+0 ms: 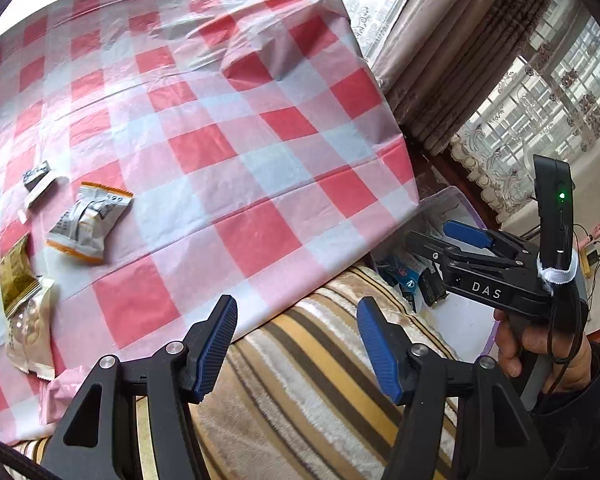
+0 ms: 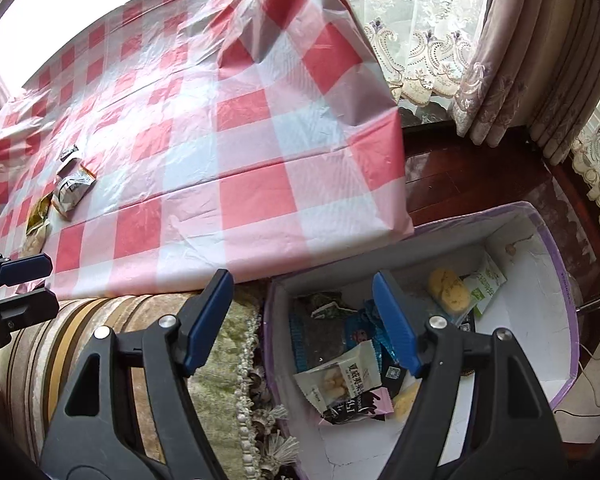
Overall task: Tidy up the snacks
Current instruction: 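Move both tools back over the table toward the remaining snacks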
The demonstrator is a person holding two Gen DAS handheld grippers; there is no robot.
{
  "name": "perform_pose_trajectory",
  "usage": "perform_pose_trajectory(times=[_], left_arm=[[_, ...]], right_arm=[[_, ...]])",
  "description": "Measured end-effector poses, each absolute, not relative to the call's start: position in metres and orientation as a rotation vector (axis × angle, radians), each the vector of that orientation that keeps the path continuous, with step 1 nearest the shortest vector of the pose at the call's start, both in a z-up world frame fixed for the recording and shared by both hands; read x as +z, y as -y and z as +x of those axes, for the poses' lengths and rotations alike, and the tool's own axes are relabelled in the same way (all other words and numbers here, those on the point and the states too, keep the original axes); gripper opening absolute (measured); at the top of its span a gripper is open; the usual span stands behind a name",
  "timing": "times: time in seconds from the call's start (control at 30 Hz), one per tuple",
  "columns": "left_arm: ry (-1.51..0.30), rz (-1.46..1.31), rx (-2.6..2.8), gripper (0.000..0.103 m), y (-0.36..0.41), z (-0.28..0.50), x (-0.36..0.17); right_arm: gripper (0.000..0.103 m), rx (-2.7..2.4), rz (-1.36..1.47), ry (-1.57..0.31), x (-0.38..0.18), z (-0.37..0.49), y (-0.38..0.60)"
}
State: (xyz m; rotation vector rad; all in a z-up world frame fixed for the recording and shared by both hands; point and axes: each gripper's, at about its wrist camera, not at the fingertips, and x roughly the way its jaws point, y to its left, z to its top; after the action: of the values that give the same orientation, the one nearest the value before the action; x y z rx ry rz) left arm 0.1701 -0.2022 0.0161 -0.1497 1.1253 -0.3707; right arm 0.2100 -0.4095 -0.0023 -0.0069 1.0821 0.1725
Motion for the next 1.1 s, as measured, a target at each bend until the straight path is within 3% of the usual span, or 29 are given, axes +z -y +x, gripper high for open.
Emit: perform_pose_trajectory(times=[0.6,1.1], left_arm=[[-1.019,-0.476,0.018,0.063,0.006,0.135,0.006],[-1.094,-0.467,0.041,0.062,-0.016,0.205,-0.028]], right_arm=[[0.078,0.379,-0.15,-1.094,0.011,0.215,0.3],[0.084,0.424,-0.124,-1.136,0.004,0.24,0.221]])
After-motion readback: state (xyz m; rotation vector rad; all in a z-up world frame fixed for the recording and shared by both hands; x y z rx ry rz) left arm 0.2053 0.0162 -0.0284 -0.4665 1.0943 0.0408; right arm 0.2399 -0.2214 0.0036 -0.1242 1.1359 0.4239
